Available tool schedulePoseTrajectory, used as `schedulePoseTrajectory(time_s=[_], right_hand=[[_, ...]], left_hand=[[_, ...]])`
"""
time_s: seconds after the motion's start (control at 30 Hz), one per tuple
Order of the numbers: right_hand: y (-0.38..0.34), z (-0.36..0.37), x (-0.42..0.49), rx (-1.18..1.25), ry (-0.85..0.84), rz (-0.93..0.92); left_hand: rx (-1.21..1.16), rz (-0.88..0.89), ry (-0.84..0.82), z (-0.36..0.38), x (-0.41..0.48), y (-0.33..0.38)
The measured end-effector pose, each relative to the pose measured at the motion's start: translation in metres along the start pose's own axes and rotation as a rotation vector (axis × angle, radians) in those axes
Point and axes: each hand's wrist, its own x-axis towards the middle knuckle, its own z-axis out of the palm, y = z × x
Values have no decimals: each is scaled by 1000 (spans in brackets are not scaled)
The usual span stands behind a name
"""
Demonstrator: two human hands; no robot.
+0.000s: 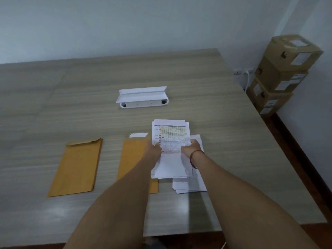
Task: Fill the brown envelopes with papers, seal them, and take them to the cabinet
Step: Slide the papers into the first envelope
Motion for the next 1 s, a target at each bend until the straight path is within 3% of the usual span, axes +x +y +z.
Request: schedulePoseTrajectory(time_s=[0.13, 0.33, 0.47, 0.6, 0.73, 0.83, 1.0], right_hand=[[-29, 23, 0, -96, -168, 4], [-51, 63, 26, -463, -337, 77], [-57, 92, 57, -392, -227, 11], [-62, 110, 85, -270, 6, -57], [-71, 125, 103, -54, 194, -43], [-74, 131, 108, 77, 246, -37], [-72, 141, 115, 132, 232, -13]], left_hand=[[22, -35, 103, -42, 25, -3], [54, -43, 168, -84, 68, 0], [161, -8, 170, -100, 93, 2], [591, 53, 135, -112, 112, -13], [911, 159, -25, -119, 121, -22], [1021, 306, -138, -117, 122, -16], [1061, 311, -190, -115, 127, -12]])
